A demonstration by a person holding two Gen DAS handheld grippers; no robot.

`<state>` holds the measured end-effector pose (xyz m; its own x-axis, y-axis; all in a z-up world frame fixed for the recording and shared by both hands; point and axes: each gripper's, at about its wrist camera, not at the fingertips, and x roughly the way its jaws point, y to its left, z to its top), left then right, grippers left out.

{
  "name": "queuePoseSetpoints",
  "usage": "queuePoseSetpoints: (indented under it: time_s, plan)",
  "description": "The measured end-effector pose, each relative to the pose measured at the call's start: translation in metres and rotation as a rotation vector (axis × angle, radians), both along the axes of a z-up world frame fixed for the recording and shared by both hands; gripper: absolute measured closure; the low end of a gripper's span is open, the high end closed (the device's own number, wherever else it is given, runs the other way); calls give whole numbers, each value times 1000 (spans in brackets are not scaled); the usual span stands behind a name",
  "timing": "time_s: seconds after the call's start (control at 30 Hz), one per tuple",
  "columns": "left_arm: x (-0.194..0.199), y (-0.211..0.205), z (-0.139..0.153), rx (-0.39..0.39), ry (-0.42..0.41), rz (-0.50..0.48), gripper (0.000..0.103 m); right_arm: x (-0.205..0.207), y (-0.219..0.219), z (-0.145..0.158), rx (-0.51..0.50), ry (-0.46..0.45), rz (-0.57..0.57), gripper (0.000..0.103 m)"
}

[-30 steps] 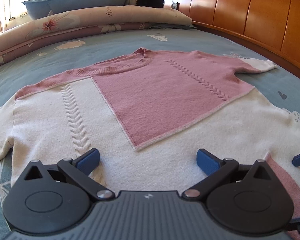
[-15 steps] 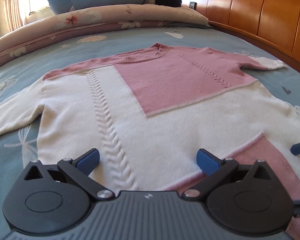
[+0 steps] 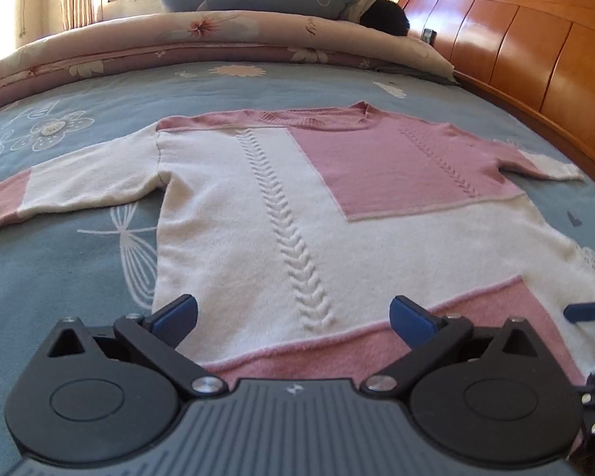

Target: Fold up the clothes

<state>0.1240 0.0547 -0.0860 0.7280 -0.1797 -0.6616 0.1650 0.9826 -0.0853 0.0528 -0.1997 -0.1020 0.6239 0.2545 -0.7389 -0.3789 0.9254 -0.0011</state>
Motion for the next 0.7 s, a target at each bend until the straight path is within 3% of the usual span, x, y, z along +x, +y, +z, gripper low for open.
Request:
queuePoseSetpoints:
  time_s: [0.13, 0.4, 0.7]
  plan:
    - [13, 5, -13, -9, 80, 52, 1, -2, -2, 0, 5, -6, 9, 0]
    - [-29, -1, -20, 71, 24, -32, 1, -3, 0, -2, 7, -18, -20, 0]
    - [-26, -8, -20, 80, 29, 4, 1, -7, 1, -3, 6, -38, -27, 0]
